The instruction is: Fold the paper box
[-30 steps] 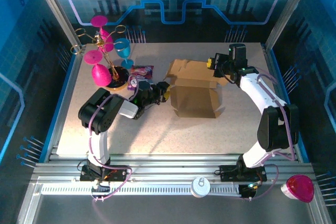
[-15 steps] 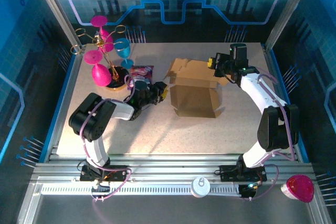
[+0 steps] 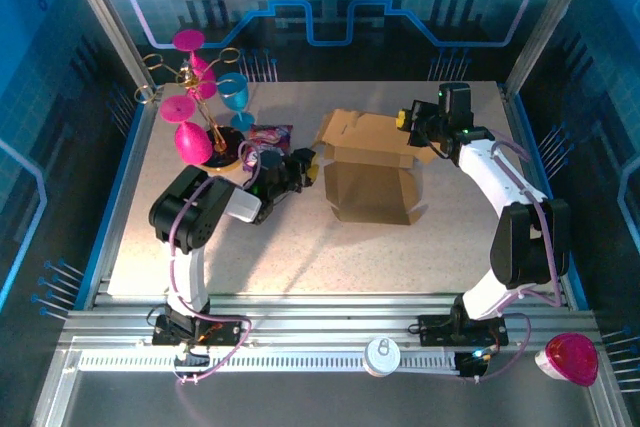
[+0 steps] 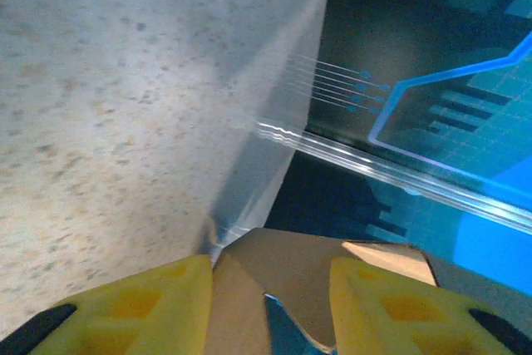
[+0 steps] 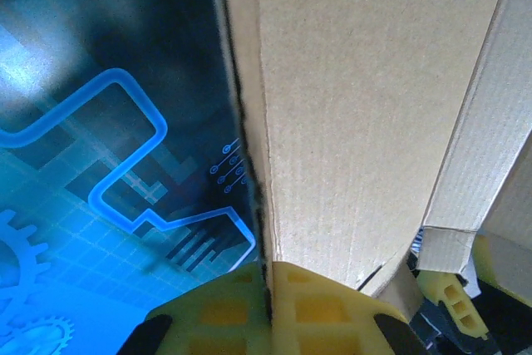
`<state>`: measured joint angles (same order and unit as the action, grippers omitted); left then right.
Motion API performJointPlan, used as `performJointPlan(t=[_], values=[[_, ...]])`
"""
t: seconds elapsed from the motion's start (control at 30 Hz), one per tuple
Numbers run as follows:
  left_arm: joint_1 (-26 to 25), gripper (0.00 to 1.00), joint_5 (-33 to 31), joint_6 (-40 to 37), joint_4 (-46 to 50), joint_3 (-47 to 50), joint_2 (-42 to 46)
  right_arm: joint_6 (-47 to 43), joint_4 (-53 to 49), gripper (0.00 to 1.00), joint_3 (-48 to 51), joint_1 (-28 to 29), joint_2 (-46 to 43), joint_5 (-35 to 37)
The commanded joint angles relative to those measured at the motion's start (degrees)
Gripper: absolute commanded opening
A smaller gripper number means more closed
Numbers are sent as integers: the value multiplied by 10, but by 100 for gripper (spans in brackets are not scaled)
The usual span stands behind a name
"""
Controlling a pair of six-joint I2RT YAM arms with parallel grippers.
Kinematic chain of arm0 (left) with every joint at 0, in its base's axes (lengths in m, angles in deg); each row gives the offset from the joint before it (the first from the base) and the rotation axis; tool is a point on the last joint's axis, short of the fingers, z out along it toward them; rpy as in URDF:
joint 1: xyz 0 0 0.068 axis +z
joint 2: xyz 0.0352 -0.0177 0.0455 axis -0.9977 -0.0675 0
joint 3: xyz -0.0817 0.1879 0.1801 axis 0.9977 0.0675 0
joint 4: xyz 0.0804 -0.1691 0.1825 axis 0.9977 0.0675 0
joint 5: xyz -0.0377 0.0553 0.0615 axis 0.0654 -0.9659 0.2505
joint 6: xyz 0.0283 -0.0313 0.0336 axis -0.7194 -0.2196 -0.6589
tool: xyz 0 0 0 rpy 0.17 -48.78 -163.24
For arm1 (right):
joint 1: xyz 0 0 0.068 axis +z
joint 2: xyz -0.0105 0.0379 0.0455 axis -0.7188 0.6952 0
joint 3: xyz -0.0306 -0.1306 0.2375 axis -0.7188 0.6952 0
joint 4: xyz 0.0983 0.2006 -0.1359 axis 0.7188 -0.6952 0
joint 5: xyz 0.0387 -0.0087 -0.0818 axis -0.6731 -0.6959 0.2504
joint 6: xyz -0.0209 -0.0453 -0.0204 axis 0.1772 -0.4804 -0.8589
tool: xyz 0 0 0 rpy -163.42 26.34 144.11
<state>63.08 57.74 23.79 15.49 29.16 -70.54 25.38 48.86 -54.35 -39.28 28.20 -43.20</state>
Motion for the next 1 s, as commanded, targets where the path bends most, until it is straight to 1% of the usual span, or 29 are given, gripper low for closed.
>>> performJointPlan(t=[0.0, 0.27, 0.4, 0.77, 0.97], values=[[-10, 43, 16, 15, -49, -20, -13, 13, 9, 0, -17, -8, -11, -11], [-22, 42, 17, 2, -41, -16, -3, 17, 17, 0, -17, -8, -8, -10], [-28, 42, 32, -24, -3, -30, 6, 20, 20, 0, -13, -6, -8, -10], [-42, 46, 46, -138, 158, -80, 29, 22, 23, 0, -10, -1, -10, -10], [-51, 48, 37, -247, 319, -140, 41, 24, 24, 0, -8, 5, -11, -11]])
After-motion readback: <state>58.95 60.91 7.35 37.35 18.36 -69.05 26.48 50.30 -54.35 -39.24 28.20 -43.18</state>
